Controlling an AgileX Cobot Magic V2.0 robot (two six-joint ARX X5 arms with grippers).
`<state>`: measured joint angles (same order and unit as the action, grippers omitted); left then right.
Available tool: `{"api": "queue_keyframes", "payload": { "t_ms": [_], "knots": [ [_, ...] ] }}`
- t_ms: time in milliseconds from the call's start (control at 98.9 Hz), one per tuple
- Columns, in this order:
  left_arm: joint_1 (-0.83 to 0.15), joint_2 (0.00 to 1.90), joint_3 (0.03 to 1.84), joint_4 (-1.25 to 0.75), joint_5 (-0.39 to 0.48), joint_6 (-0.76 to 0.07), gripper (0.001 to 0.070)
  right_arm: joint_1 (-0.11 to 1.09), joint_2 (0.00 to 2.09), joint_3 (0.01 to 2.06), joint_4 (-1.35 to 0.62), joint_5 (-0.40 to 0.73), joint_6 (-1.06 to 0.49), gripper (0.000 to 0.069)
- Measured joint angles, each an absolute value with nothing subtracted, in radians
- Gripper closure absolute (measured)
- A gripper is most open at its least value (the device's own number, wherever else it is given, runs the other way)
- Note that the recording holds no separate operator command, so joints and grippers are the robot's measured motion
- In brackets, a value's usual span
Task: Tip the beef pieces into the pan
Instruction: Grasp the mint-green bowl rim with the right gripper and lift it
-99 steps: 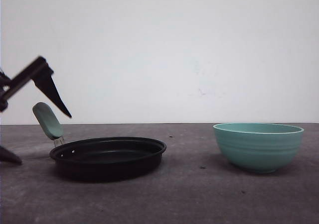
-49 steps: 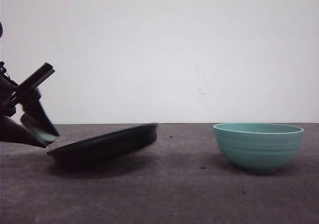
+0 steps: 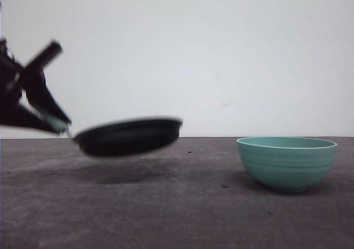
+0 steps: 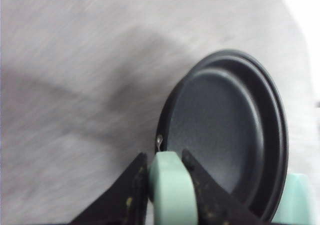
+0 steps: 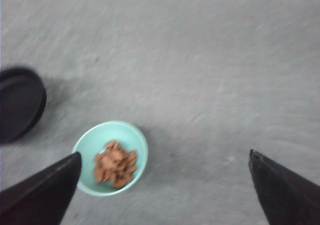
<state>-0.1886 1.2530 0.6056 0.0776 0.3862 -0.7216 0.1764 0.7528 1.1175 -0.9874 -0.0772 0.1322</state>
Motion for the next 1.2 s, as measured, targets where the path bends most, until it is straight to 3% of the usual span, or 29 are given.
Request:
{"api": "queue_keyframes", "payload": {
  "t_ms": [273,455,566,809,1022,1092,1204],
  "knots": [
    [-0.221,1.065,0.630,-0.020,0.391,-0.714,0.0645,0.176,1.133,1.118,-0.904,-0.197,0.130,0.0079],
    [-0.221,1.025,0.630,-0.190,0.390,-0.674,0.0645,0.176,1.344,1.118,-0.836,-0.236,0.130,0.0246],
    [-0.226,1.011,0.630,-0.251,0.389,-0.654,0.0645,0.176,1.457,1.118,-0.828,-0.236,0.131,0.0283],
    [-0.244,1.005,0.630,-0.258,0.398,-0.643,0.0645,0.176,1.596,1.118,-0.807,-0.235,0.131,0.0299],
    [-0.254,1.005,0.630,-0.258,0.398,-0.643,0.0646,0.176,1.668,1.118,-0.757,-0.236,0.136,0.0392],
    [-0.254,1.005,0.630,-0.258,0.399,-0.643,0.0646,0.176,1.689,1.118,-0.746,-0.261,0.139,0.0454],
    [-0.256,1.005,0.630,-0.258,0.405,-0.643,0.0646,0.177,1.708,1.118,-0.725,-0.332,0.138,0.0622]
  ]
}}
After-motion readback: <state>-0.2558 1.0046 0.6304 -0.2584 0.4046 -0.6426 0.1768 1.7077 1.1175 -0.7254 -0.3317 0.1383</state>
